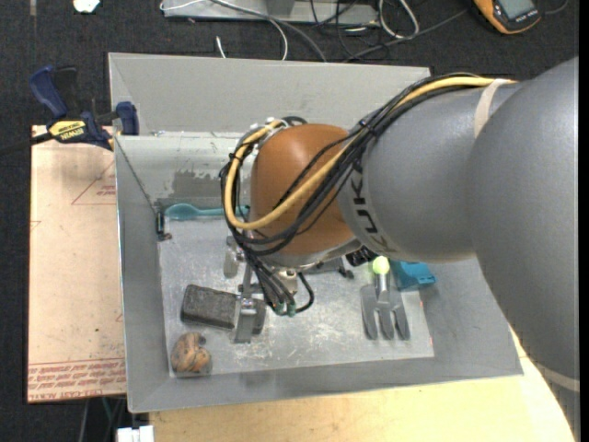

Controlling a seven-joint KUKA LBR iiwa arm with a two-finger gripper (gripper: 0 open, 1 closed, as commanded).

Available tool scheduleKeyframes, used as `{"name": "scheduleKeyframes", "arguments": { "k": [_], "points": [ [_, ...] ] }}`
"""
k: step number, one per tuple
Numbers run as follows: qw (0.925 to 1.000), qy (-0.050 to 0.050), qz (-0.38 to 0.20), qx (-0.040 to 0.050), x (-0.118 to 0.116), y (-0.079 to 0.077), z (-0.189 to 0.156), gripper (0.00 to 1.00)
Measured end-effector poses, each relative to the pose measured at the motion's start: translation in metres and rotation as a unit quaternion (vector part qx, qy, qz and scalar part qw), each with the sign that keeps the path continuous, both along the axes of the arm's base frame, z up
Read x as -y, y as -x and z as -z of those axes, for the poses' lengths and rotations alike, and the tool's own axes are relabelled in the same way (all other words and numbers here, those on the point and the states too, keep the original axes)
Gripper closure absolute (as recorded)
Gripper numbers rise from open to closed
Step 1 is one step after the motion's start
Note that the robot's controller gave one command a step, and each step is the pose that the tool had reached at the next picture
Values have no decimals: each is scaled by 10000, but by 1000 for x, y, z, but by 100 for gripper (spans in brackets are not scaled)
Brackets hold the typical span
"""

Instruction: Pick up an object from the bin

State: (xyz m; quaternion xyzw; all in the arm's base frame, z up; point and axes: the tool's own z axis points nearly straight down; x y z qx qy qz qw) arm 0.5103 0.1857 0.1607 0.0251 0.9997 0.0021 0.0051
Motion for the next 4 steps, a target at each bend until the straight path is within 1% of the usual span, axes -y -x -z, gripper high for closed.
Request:
{"name": "scheduleKeyframes", "arguments": {
  "k": [1,2,3,4],
  "points": [
    [9977,0,682,-35,-12,-9,22,0],
    [9967,-22,811,8,8,-22,93,0],
    [9898,-49,1425,14,2,-8,91,100],
    [9897,-49,1428,15,2,-9,91,100]
  ]
}}
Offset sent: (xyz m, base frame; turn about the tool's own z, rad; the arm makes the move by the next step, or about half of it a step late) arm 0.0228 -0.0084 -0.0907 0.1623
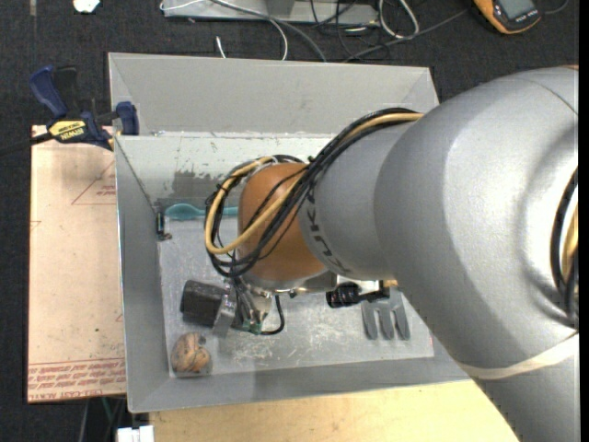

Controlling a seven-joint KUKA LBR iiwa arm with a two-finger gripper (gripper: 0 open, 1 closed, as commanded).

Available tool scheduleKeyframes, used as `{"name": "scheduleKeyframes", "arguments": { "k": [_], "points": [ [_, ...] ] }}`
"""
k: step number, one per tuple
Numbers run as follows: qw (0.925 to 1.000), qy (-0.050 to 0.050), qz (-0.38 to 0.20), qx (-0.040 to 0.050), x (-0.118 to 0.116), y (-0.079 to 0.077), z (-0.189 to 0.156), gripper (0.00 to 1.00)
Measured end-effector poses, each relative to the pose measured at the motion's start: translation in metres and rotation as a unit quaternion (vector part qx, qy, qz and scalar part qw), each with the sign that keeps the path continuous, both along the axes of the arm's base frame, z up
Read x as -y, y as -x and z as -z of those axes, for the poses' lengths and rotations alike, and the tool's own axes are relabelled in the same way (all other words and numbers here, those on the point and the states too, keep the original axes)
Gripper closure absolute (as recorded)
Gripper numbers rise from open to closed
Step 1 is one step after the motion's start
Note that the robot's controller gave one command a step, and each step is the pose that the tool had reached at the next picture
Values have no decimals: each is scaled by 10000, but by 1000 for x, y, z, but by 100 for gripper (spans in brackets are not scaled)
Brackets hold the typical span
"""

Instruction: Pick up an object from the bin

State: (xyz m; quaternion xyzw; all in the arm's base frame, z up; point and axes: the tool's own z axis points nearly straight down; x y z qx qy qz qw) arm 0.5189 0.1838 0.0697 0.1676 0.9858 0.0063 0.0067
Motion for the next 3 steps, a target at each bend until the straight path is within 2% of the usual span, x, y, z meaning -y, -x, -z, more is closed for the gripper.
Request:
{"name": "scheduleKeyframes", "arguments": {
  "k": [3],
  "points": [
    [10000,-9,-2,1,0,0,-29,100]
  ]
}}
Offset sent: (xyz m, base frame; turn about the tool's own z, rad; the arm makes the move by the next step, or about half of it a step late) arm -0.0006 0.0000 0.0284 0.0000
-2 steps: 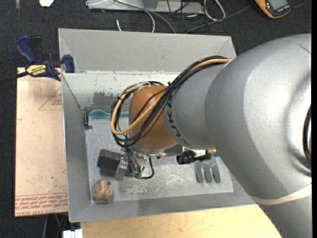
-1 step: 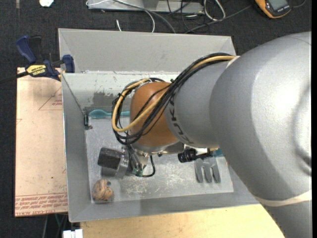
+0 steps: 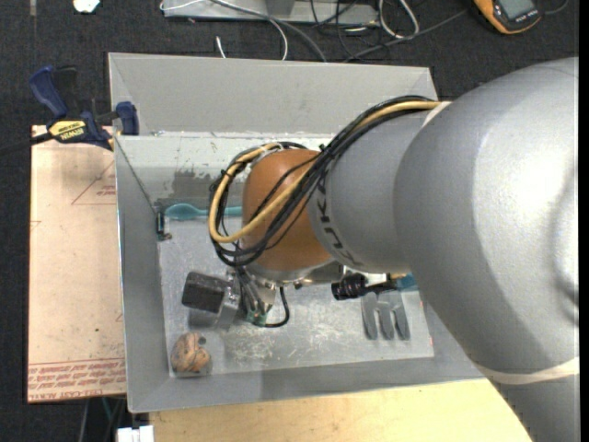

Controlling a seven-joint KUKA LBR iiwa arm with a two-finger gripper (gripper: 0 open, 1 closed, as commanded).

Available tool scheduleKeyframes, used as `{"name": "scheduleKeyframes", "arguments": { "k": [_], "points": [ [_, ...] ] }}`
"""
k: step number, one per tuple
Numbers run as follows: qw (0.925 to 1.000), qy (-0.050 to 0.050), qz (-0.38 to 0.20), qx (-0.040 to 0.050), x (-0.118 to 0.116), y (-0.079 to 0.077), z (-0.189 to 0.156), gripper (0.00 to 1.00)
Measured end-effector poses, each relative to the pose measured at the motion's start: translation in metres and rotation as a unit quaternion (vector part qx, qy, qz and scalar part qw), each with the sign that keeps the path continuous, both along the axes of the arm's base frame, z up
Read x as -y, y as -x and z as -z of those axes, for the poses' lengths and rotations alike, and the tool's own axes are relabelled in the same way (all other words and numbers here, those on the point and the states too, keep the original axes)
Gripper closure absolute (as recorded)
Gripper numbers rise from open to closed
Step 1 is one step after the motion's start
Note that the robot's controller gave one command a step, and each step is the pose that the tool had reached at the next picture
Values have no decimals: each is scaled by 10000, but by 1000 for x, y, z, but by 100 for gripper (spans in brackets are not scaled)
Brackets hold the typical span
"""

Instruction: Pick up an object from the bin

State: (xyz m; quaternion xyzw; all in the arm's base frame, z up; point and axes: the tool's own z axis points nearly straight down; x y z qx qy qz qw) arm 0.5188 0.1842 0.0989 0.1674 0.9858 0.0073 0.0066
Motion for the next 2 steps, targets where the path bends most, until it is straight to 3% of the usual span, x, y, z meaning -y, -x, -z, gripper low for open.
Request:
{"name": "scheduleKeyframes", "arguments": {
  "k": [2],
  "points": [
    [10000,-5,-2,-4,0,0,-21,100]
  ]
}}
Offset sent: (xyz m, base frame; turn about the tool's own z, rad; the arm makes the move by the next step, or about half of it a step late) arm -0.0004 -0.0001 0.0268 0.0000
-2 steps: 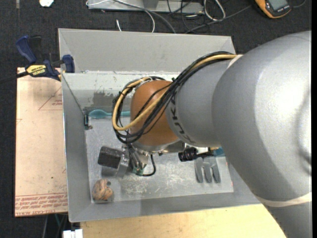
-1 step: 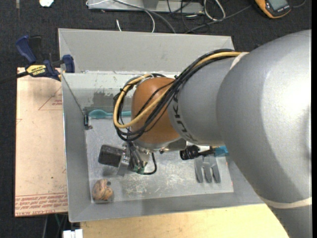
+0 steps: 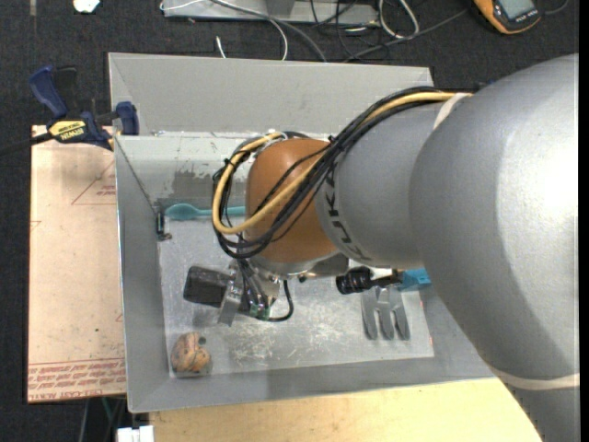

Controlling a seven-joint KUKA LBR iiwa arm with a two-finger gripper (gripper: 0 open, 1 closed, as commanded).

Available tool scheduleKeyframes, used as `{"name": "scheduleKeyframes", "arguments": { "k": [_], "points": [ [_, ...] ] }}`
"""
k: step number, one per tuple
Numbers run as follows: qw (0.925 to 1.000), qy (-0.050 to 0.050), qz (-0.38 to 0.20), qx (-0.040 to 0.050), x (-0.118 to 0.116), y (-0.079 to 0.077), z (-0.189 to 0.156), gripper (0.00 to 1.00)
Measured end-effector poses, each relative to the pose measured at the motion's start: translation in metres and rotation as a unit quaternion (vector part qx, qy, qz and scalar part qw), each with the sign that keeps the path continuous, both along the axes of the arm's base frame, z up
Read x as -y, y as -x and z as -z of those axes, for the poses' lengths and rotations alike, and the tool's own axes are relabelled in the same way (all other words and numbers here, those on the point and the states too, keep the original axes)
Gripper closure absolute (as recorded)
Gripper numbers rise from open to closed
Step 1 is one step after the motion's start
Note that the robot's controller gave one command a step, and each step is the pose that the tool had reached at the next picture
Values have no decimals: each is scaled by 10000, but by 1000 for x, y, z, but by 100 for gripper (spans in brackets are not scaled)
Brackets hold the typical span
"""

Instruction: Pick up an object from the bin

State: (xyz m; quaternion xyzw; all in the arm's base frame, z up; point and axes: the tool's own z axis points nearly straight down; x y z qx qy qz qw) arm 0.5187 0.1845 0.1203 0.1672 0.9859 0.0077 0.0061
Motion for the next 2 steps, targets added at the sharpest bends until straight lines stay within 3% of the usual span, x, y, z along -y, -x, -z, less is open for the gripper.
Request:
{"name": "scheduleKeyframes", "arguments": {
  "k": [2],
  "points": [
    [10000,2,-15,-17,0,1,-66,100]
  ]
}}
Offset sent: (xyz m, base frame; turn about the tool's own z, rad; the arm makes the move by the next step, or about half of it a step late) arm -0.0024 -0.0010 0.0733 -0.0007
